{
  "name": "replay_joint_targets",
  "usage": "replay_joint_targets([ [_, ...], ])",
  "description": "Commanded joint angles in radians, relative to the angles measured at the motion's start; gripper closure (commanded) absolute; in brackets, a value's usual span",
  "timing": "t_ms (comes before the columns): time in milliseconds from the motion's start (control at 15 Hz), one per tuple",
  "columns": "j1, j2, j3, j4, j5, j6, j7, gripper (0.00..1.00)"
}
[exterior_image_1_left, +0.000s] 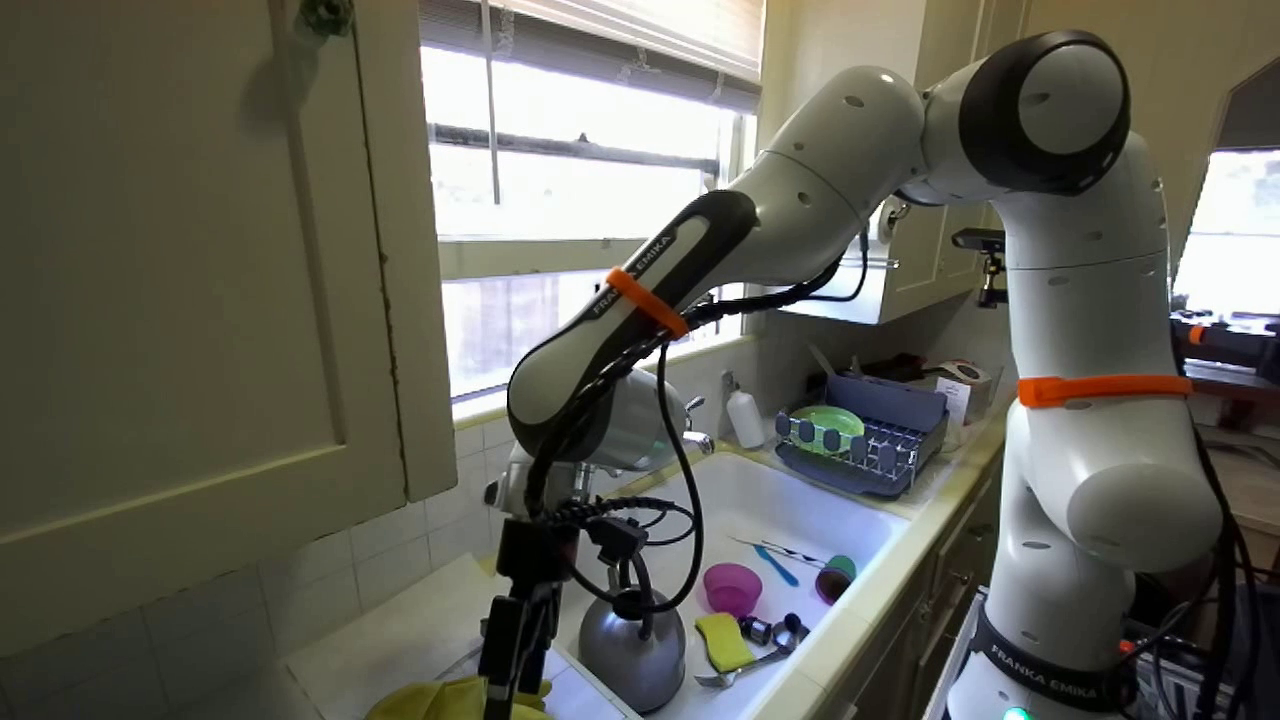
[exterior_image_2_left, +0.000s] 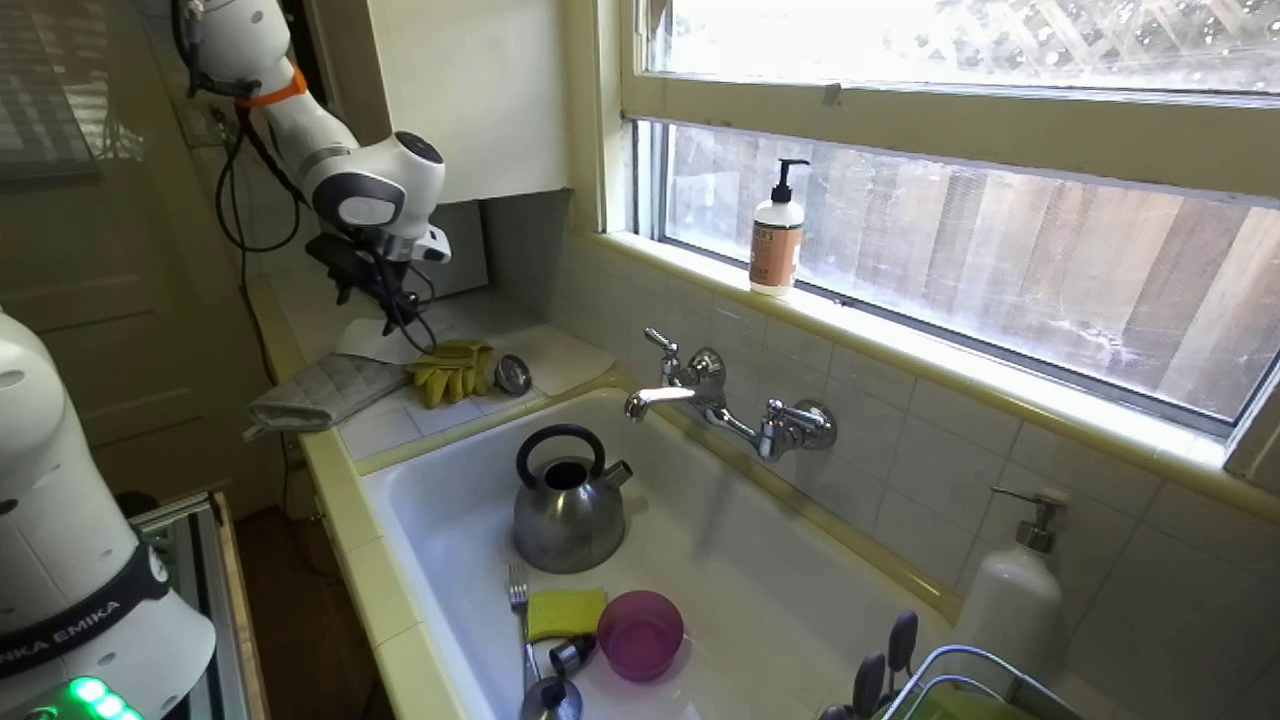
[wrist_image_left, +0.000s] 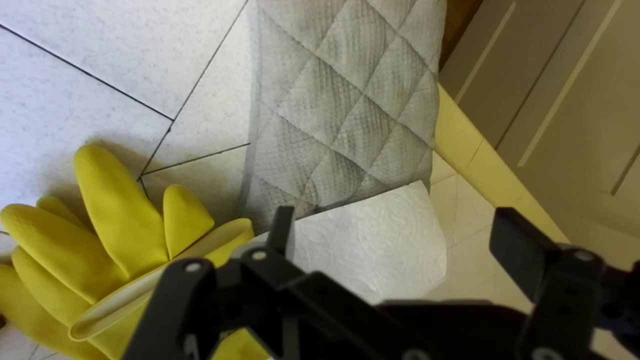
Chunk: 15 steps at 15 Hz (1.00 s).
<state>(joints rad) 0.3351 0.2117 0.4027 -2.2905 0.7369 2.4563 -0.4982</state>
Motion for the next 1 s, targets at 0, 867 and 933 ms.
replay_joint_targets([
  [0, 0.004, 0.012, 0.008, 0.007, -0.008, 0.017, 0.08, 0.0],
  [867, 0.011, 0.063, 0.052, 0.035, 0.069, -0.017, 0.247, 0.0],
  [933, 0.011, 0.069, 0.054, 0.037, 0.074, -0.019, 0.253, 0.0],
])
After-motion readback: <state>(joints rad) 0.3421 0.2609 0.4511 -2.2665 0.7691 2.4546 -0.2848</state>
